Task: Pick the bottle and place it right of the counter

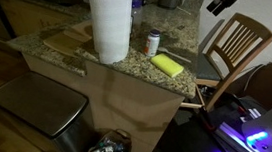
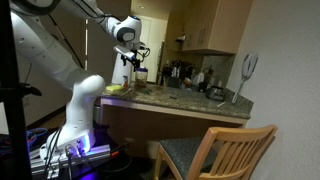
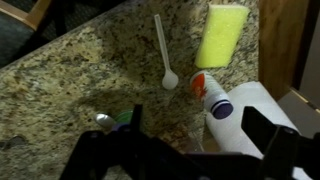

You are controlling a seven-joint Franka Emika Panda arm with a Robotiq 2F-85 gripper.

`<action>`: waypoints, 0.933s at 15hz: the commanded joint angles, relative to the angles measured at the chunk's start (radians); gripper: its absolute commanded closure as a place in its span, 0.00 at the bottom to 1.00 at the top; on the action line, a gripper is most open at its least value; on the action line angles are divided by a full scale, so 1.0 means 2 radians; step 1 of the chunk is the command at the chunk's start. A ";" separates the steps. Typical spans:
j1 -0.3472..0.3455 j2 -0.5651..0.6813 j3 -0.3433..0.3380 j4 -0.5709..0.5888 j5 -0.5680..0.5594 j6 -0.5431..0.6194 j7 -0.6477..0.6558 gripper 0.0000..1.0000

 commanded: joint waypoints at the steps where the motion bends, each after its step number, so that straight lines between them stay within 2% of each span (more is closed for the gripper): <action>1: 0.044 0.002 -0.036 -0.005 0.031 -0.035 -0.075 0.00; 2: 0.053 0.004 -0.044 -0.003 0.038 -0.048 -0.096 0.00; 3: 0.029 0.001 -0.019 -0.001 0.026 -0.032 -0.058 0.00; 7: 0.051 0.003 -0.039 -0.001 0.045 -0.042 -0.098 0.00; 8: 0.059 0.098 -0.062 0.062 0.043 0.022 -0.156 0.00; 10: 0.073 0.098 -0.058 0.106 0.039 0.042 -0.180 0.00; 12: 0.083 0.133 -0.059 0.162 0.041 0.066 -0.214 0.00; 13: 0.102 0.151 -0.069 0.195 0.041 0.069 -0.230 0.00; 14: 0.105 0.173 -0.066 0.233 0.050 0.054 -0.254 0.00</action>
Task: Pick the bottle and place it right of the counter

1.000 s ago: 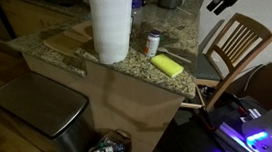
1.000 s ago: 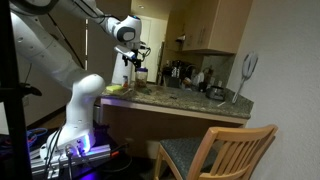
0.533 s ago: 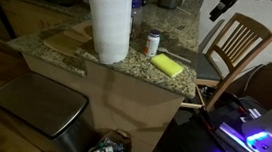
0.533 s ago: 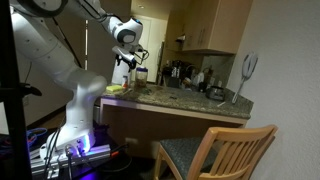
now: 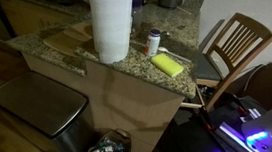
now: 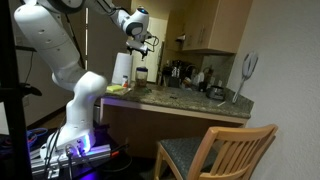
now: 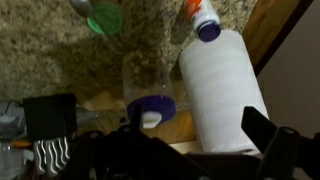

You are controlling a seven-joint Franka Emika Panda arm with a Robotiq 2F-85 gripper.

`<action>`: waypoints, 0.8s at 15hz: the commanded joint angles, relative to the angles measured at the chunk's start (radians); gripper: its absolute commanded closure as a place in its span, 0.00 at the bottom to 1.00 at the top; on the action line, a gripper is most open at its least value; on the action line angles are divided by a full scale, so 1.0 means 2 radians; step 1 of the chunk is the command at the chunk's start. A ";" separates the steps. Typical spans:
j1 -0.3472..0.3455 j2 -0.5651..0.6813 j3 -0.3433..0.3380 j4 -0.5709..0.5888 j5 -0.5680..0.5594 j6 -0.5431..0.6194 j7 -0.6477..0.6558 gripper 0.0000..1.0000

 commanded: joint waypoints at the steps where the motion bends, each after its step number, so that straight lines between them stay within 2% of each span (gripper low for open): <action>1: 0.027 0.083 -0.009 0.130 0.023 -0.045 -0.059 0.00; 2: -0.003 0.037 0.014 0.065 0.018 -0.013 -0.034 0.00; 4: -0.006 0.052 0.021 0.086 0.021 -0.019 -0.034 0.00; 8: -0.015 0.054 0.026 0.054 0.014 -0.035 -0.029 0.00; 10: 0.000 0.053 0.021 0.016 0.052 -0.049 -0.050 0.00; 12: 0.011 0.066 0.027 -0.027 0.101 -0.030 -0.079 0.00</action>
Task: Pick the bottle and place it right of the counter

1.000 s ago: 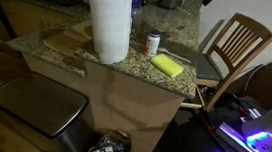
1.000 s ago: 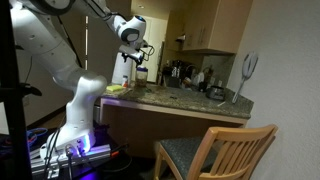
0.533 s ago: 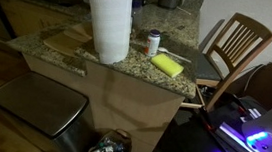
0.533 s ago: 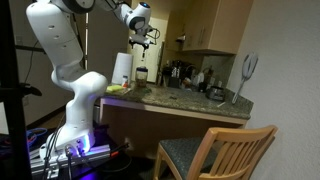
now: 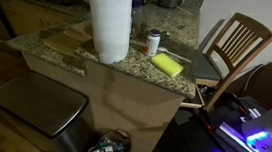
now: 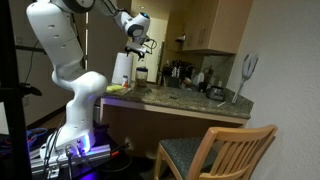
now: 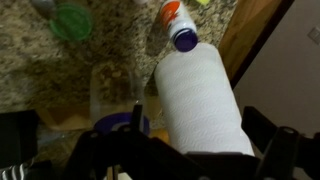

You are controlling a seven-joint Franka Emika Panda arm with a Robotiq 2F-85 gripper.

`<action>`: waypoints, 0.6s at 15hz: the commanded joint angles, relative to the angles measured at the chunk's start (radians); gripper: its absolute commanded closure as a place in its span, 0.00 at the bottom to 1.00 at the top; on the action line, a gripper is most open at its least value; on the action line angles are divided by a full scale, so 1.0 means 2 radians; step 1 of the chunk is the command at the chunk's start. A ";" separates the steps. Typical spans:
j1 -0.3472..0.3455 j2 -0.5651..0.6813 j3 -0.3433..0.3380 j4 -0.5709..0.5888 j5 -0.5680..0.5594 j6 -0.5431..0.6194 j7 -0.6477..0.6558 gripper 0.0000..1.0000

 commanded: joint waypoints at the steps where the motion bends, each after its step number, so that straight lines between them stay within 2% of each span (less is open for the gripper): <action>1: 0.011 0.016 0.016 -0.077 0.084 0.049 -0.064 0.00; 3: 0.013 0.029 0.037 -0.099 0.140 0.139 -0.118 0.00; 4: -0.008 0.022 0.042 -0.079 0.111 0.077 -0.081 0.00; 6: -0.004 0.033 0.052 -0.094 0.133 0.121 -0.104 0.00; 9: 0.002 0.047 0.055 -0.097 0.141 0.142 -0.117 0.00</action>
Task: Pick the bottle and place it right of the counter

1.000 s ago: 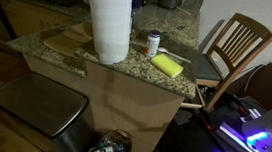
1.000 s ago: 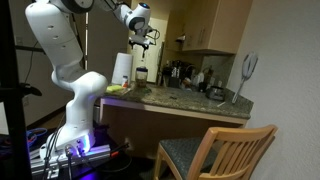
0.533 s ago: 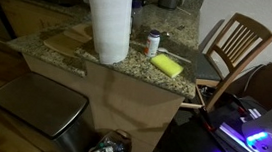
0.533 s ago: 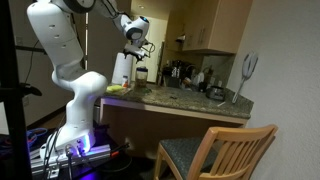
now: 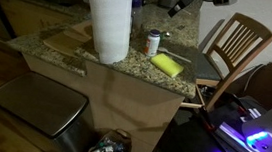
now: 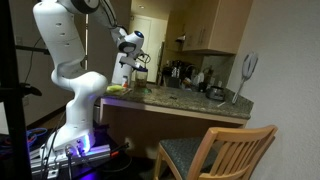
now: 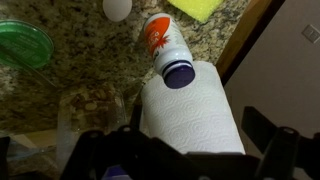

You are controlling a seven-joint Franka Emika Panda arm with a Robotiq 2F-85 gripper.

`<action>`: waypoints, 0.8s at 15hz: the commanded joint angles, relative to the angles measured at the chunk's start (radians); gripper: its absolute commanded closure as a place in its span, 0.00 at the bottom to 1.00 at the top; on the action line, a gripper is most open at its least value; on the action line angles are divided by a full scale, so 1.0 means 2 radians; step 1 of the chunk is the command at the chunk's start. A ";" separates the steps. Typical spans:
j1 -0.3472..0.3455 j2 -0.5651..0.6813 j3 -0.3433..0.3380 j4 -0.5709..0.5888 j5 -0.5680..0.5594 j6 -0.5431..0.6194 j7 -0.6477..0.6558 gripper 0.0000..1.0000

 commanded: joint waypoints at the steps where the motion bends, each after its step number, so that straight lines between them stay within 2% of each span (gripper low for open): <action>1: -0.006 0.022 0.020 -0.006 0.025 0.020 -0.029 0.00; 5: 0.012 0.064 0.052 -0.016 0.090 0.085 -0.097 0.00; 8: 0.003 0.089 0.086 -0.023 0.107 0.174 -0.125 0.00; 9: -0.006 0.073 0.082 -0.017 0.091 0.126 -0.099 0.00; 12: -0.006 0.081 0.089 -0.017 0.091 0.135 -0.096 0.00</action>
